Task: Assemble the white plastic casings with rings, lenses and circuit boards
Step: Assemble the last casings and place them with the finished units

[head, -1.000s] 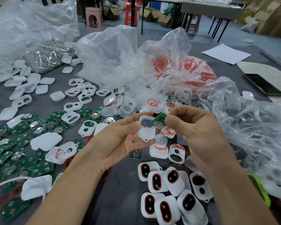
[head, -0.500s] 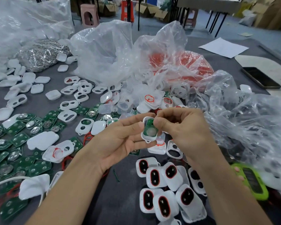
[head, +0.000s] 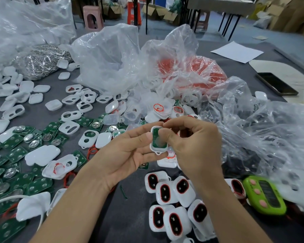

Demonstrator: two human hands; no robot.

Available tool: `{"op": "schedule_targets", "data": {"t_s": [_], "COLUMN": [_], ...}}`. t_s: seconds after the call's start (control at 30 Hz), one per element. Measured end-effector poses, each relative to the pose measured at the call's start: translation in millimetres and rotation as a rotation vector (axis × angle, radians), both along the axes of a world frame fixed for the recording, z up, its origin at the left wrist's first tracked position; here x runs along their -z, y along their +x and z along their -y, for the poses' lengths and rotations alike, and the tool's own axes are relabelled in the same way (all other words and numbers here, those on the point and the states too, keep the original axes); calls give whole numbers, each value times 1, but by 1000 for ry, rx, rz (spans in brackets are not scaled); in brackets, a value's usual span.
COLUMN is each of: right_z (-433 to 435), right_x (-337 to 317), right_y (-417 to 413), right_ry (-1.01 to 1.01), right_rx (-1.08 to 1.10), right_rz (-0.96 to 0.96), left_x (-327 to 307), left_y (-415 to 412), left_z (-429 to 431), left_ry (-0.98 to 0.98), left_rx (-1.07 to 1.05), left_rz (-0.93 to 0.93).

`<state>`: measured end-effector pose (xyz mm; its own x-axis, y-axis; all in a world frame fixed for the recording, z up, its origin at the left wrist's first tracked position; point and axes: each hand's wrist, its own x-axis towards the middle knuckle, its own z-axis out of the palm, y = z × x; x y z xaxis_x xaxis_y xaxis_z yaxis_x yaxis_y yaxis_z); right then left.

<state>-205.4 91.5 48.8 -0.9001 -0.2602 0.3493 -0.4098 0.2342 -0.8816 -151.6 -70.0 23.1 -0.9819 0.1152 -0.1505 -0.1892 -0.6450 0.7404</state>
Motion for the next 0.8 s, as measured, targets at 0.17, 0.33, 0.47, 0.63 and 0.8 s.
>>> {"op": "schedule_targets", "data": {"t_s": [0.17,0.33,0.47,0.63,0.8], "right_z": [-4,-9,-5,-4,-4], "right_x": [2,-2,-4,-2,-1], "right_y": [-1,2,9,11,11], "right_ry": [-110,0,182,192,192], "right_rx": [5,-54,-45,-27,-33], "right_rz": [41,-83,-238,-313,-324], "left_x": [-1,-2,-1,-1,2], "left_y": [1,1,2,2,2], "left_z": [0,1,2,2,1], "left_ry": [34,45,32,51,37], "left_rx": [-1,-24,-33,-37,-59], "left_rz": [-14,-16,-26,-30,-23]}}
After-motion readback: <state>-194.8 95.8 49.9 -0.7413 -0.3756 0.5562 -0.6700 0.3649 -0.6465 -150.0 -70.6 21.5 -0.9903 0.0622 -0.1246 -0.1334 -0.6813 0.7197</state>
